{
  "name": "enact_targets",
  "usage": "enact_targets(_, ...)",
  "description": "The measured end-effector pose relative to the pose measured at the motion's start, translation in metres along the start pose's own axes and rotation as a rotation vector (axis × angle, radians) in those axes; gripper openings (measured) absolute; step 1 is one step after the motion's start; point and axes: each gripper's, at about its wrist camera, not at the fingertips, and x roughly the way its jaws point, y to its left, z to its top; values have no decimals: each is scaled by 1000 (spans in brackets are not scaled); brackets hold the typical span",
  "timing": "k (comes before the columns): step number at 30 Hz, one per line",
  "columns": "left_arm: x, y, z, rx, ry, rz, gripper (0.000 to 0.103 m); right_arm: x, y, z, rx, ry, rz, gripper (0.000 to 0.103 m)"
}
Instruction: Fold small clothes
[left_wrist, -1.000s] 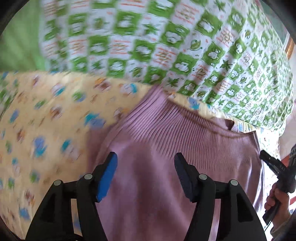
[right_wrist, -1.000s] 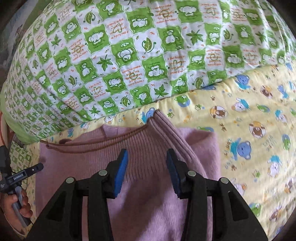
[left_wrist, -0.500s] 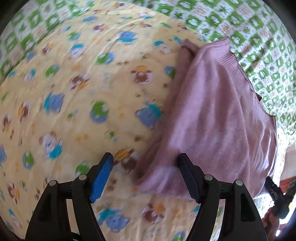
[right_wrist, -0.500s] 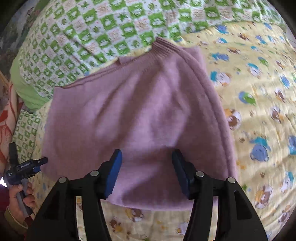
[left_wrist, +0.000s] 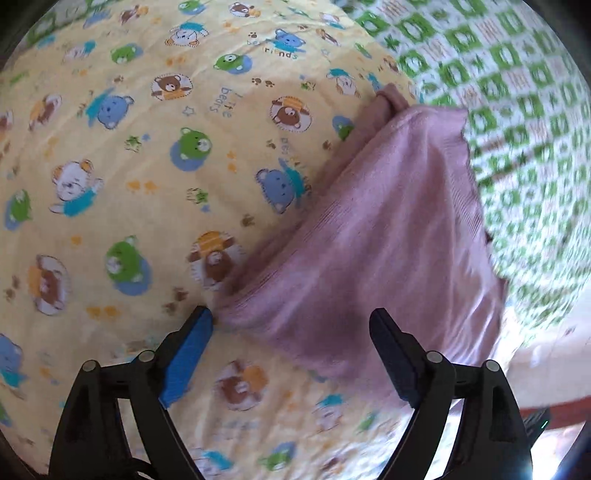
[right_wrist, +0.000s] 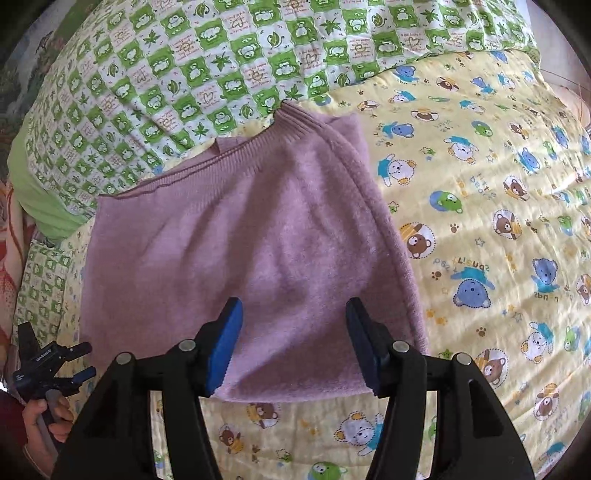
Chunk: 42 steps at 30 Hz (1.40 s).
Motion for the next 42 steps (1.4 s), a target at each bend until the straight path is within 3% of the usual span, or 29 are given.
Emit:
enact_targets(12, 22, -30, 10, -1, -62, 25, 87, 1, 19, -12, -13, 46, 74, 60)
enact_targets(18, 18, -22, 4, -66, -56, -14, 88, 9, 21, -8, -33, 48, 116, 60)
enact_targets(23, 25, -33, 3, -25, -72, 36, 88, 32, 21, 6, -32, 70, 184, 60)
enact_targets(24, 26, -34, 4, -24, -73, 41, 88, 39, 16, 8, -23, 78, 139, 60)
enact_targets(26, 27, -34, 6, -30, -78, 40, 88, 42, 5, 12, -16, 60, -36, 60)
enact_targets(27, 27, -34, 7, -33, -79, 37, 88, 43, -5, 13, 21, 53, -67, 60)
enact_targets(28, 28, -35, 9, -33, -81, 33, 88, 42, -17, 13, 81, 52, -31, 60)
enact_targets(30, 28, -37, 11, -24, -85, 32, 83, 39, -25, 12, 134, 51, 23, 60)
enact_targets(31, 28, -39, 12, -15, -90, 29, 69, 37, -23, 13, 121, 53, 21, 60)
enact_targets(32, 29, -41, 14, -1, -86, 16, 44, 36, -20, 13, 105, 55, 15, 60)
enact_targets(34, 32, -48, 16, 33, -55, -25, 18, 34, -14, 12, 93, 53, 10, 60)
enact_targets(39, 12, -92, 9, 223, -110, -49, 13, 27, -13, 10, 105, 38, 21, 60)
enact_targets(42, -2, -136, -4, 377, -133, -106, 12, 20, -18, 12, 104, 22, 28, 60)
